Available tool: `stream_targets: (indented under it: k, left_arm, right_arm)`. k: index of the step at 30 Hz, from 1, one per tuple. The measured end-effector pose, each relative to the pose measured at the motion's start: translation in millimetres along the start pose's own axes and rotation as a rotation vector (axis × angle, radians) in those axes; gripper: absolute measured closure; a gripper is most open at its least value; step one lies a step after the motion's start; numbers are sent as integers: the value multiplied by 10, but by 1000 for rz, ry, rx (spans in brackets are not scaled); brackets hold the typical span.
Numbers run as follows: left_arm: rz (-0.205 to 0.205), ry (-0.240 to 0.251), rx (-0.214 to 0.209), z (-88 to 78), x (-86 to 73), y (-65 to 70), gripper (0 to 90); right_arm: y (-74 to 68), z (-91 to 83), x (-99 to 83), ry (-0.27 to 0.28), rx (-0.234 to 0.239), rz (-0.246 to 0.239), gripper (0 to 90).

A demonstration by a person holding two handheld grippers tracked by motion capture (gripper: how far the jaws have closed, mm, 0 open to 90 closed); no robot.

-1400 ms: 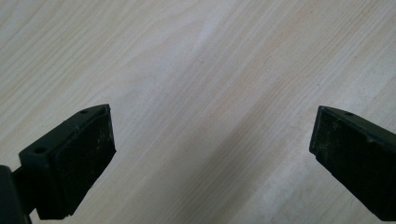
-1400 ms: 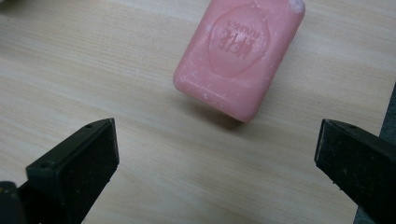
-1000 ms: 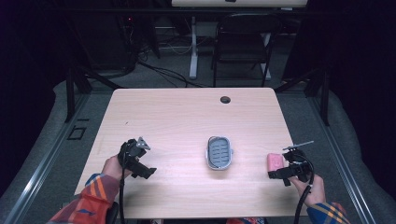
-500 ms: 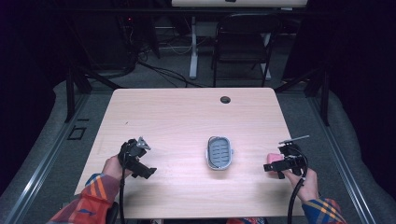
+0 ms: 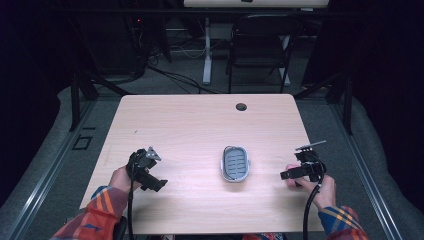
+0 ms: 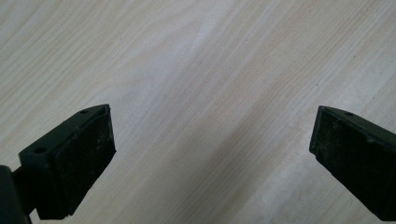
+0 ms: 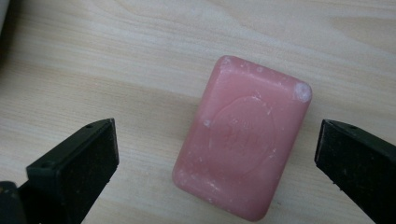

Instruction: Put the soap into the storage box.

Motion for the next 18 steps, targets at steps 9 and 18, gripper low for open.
stream_targets:
  k: [9,18]
  left_arm:
    - [0,-3,0,4,0,4,1]
    - [2,-3,-2,5,1,6,1]
  right_arm:
    - [16,72,28,-30,-28,2,146]
    - [29,112,43,-63,-48,3,244]
Point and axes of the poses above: each handheld gripper's, and its own axes: z roughly forward along the jaws, x roughly out of its top, y roughly to its right, the point moved 4 cm from there along z, roughly forward along the jaws, and after that the axes turned 12 degrees about -z, right-handed, at the moved point
